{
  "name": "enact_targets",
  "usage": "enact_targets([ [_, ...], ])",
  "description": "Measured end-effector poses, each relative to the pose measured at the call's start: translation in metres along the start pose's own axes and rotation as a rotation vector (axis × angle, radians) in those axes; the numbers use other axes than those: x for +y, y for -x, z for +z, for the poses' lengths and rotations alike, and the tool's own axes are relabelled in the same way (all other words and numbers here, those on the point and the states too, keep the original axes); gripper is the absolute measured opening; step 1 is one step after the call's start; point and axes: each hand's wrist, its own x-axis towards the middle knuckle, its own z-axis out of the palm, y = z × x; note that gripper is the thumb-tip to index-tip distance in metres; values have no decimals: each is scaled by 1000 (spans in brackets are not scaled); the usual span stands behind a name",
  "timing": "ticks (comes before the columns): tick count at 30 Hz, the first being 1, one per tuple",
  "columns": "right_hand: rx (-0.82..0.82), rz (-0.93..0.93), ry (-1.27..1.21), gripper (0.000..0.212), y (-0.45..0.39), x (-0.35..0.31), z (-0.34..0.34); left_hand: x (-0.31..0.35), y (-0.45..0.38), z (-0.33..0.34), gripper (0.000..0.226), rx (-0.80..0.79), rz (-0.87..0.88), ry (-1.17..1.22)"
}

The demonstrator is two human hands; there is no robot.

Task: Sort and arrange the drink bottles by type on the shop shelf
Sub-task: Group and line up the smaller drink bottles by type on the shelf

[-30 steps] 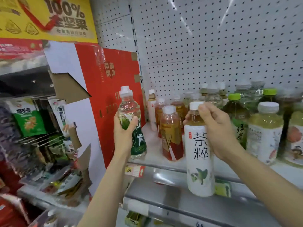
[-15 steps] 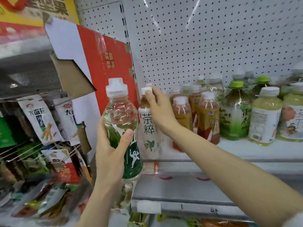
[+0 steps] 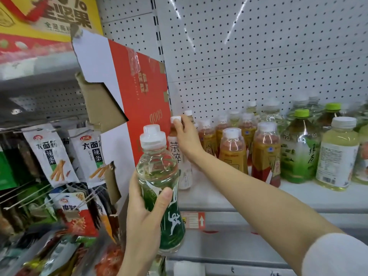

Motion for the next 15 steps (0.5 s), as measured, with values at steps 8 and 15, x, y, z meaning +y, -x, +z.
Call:
enact_targets([
  [8,104,-191,-41,28,-12,-56,-49,-33,-38,34,90,42,13,-114],
  [15,218,-196,-105,28,-36,-84,-88,-50,-92,51,76,97,9,-67],
])
